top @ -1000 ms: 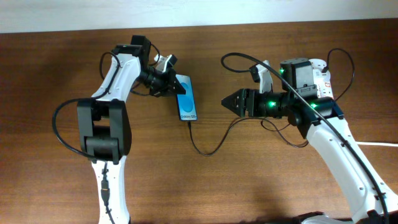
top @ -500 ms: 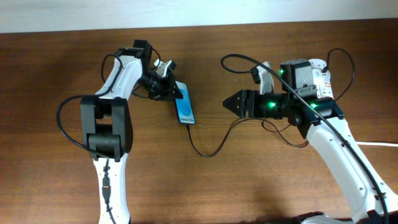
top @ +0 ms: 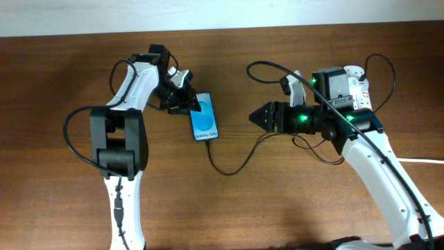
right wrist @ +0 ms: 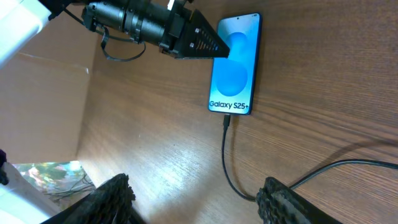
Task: Plug charger to phone and switch on socket
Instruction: 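Lower the plugged phone onto the table with the left gripper and release, then move the right gripper over to the white power strip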
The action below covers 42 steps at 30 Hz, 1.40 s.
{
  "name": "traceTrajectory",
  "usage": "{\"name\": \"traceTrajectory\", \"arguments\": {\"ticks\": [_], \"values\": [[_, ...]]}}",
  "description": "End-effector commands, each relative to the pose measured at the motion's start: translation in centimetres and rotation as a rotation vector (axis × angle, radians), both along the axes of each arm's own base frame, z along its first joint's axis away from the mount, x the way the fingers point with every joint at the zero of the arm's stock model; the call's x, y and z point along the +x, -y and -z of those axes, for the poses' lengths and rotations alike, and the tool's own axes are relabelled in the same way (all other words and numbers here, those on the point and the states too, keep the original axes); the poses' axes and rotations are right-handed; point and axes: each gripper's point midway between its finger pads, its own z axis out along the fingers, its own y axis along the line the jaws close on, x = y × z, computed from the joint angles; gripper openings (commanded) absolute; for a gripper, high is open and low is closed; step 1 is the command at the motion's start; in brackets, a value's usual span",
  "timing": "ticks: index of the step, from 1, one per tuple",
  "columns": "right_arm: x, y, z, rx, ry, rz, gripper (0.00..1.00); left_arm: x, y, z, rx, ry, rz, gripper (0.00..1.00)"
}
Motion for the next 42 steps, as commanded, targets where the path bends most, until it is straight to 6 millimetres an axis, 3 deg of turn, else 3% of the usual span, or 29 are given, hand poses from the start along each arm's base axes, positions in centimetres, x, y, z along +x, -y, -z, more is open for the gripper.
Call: {"name": "traceTrajectory", "arguments": {"ticks": [1,6,9,11,12,14,16,17,20,22,23,26,29,32,34,39,42], "values": [[0.2,0.5,-0.1,-0.024,0.01,0.015,0.69,0.3,-1.9,1.6,0.124,0.012,0.012,0.54],[0.2,0.8,0.3,-0.044,0.003,0.023,0.69,0.9,-4.0,2.0,0.245,0.039,0.009,0.57],[-0.2,0.9,0.5,-0.055,-0.009,0.012,0.69,2.5,-4.4,-1.8,0.236,0.108,-0.019,0.56],[-0.5,1.0,0.6,-0.062,-0.018,0.008,0.69,4.0,-4.7,-7.4,0.225,0.217,-0.041,0.57],[-0.6,1.1,0.5,-0.064,-0.018,0.009,0.74,4.4,-4.7,-10.2,0.218,0.273,-0.05,0.57],[-0.7,1.7,0.4,-0.098,-0.012,0.034,0.79,4.4,-4.6,-15.3,0.2,0.368,-0.061,0.57],[-0.9,2.8,0.0,-0.159,-0.006,0.076,0.82,3.6,-4.6,-20.3,0.184,0.464,-0.07,0.58],[-1.1,3.7,-0.7,-0.205,0.008,0.11,0.88,2.8,-4.7,-23.1,0.177,0.519,-0.077,0.6],[-1.4,5.8,-3.5,-0.248,0.072,0.138,0.91,1.2,-4.8,-27.9,0.164,0.624,-0.09,0.63],[-1.7,8.9,-6.2,-0.269,0.111,0.204,0.91,0.0,-5.0,-30.8,0.156,0.688,-0.098,0.8],[-1.8,11.1,-7.6,-0.284,0.129,0.26,0.92,-0.6,-5.1,-31.9,0.153,0.712,-0.101,0.95],[-1.8,17.6,-9.9,-0.306,0.139,0.462,0.99,-1.0,-5.2,-32.6,0.154,0.727,-0.104,0.99],[-2.0,23.8,-10.7,-0.325,0.141,0.659,0.99,-1.0,-5.2,-32.5,0.154,0.725,-0.104,0.99],[-1.9,29.3,-10.2,-0.369,0.144,0.782,0.99,-1.0,-5.2,-32.5,0.154,0.725,-0.104,0.99],[-1.8,32.5,-8.9,-0.368,0.101,0.853,0.99,-1.0,-5.2,-32.5,0.155,0.726,-0.104,0.99],[-1.1,38.7,-8.1,-0.384,0.127,0.978,0.98,-1.0,-5.2,-32.5,0.155,0.726,-0.104,0.99],[-0.6,41.1,-8.1,-0.378,0.151,1.039,0.98,-1.0,-5.2,-32.5,0.155,0.726,-0.104,0.99]]}}
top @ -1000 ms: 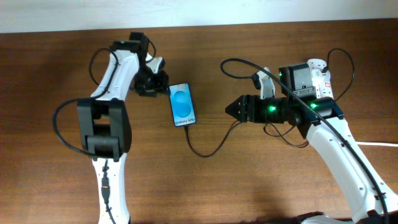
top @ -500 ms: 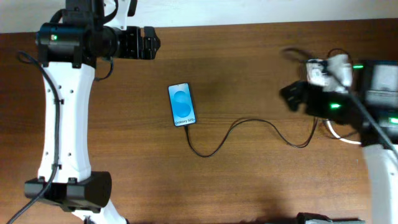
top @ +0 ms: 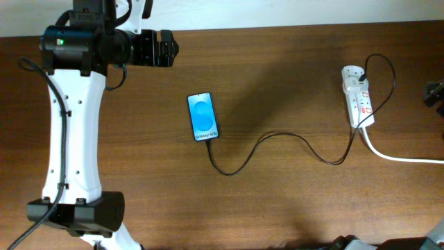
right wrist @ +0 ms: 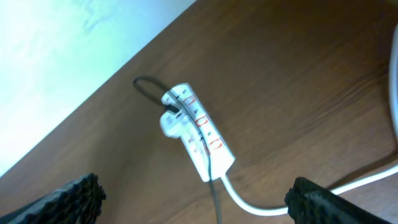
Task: Plug charger to phone and switch on socket
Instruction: 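Move the right gripper over to the white power strip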
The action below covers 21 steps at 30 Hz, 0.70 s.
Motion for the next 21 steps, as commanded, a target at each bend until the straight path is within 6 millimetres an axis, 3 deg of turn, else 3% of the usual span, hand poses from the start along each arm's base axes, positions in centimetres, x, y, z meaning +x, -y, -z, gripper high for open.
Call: {"name": "traceTrajectory", "arguments": {"ticks": [1,5,11,21], "values": [[0.8,2.5,-0.3,-0.024,0.036,0.044,0.99,-0.3,-0.2,-0.7,0.004,0.017,-0.001,0.99],[3.4,5.5,2.0,0.001,0.061,0.081,0.99,-0.3,-0.2,-0.7,0.005,0.017,-0.001,0.99],[6.2,8.3,9.3,0.08,-0.003,0.086,0.99,-0.3,-0.2,-0.7,0.005,0.017,-0.001,0.99],[10.6,5.5,18.1,0.04,-0.156,-0.065,0.99,-0.3,-0.2,-0.7,0.005,0.017,-0.001,0.99]]}}
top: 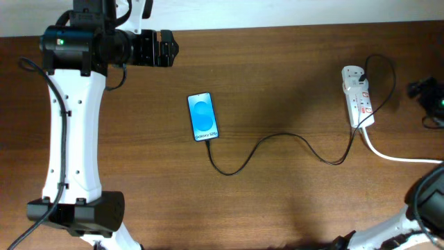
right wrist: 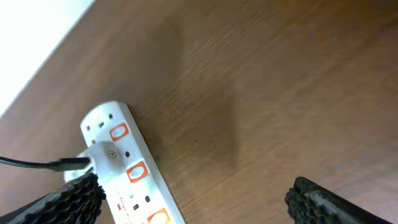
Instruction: Plug charger to phone and switch on socket
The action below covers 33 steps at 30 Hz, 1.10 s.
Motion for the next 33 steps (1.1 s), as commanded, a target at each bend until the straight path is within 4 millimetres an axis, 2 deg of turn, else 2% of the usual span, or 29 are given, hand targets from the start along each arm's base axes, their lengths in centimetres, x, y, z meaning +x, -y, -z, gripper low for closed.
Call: {"name": "traceTrajectory", "arguments": {"ticks": [1,10,17,23,33], "values": [[1.4,-0.9,2.1,-0.043,-0.048,-0.051,0.99,-0.3,-0.2,-0.7,0.004,0.017,-0.001,0.99],[1.8,-2.5,6.9,-0.014,-0.146,-0.077,0.98,-0.3,-0.2,-0.7,0.004,0.017,-0.001,0.99],[3.0,-4.4,7.8,-0.065,-0.16,-0.176,0.98,-0.3,-0.2,-0.7,0.004,0.017,-0.001,0.99],[3.2,-4.9,10.0,-0.056,-0.192,-0.186,0.99,-0.3,-0.2,-0.7,0.004,0.017,-0.001,0.99],[4.5,-5.9,10.2,-0.115,-0.194,-0.218,0.99,-0.3,-0.2,-0.7,0.004,0.017,-0.001,0.99]]}}
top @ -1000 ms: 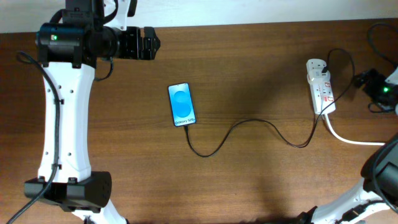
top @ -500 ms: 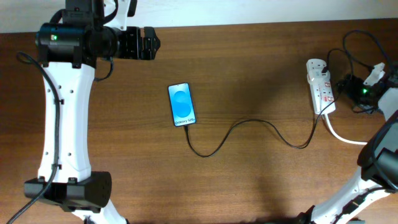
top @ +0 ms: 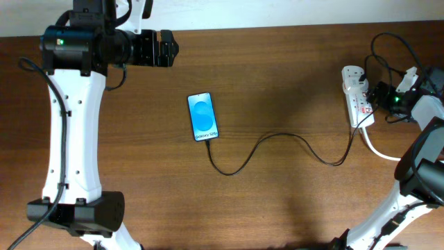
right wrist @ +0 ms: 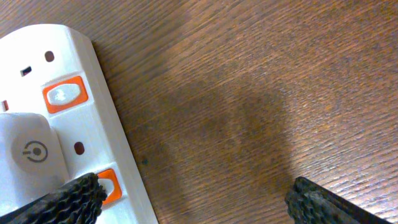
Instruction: Plug charger to phone and switch on socket
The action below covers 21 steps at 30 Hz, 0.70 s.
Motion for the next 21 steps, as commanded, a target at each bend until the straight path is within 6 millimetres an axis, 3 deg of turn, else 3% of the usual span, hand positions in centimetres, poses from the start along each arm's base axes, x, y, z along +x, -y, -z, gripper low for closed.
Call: {"name": "traceTrajectory", "arguments": {"ticks": [1,21], "values": [[0.5,-1.1,0.9,-0.008,-0.022,-0.034,0.98,-0.3,-0.2,-0.7,0.004,0.017,-0.001,0.99],[-0.2,-4.6,1.9,0.033,-0.103,-0.099,0.99,-0.3,-0.2,-0.7,0.004,0.017,-0.001,0.99]]}}
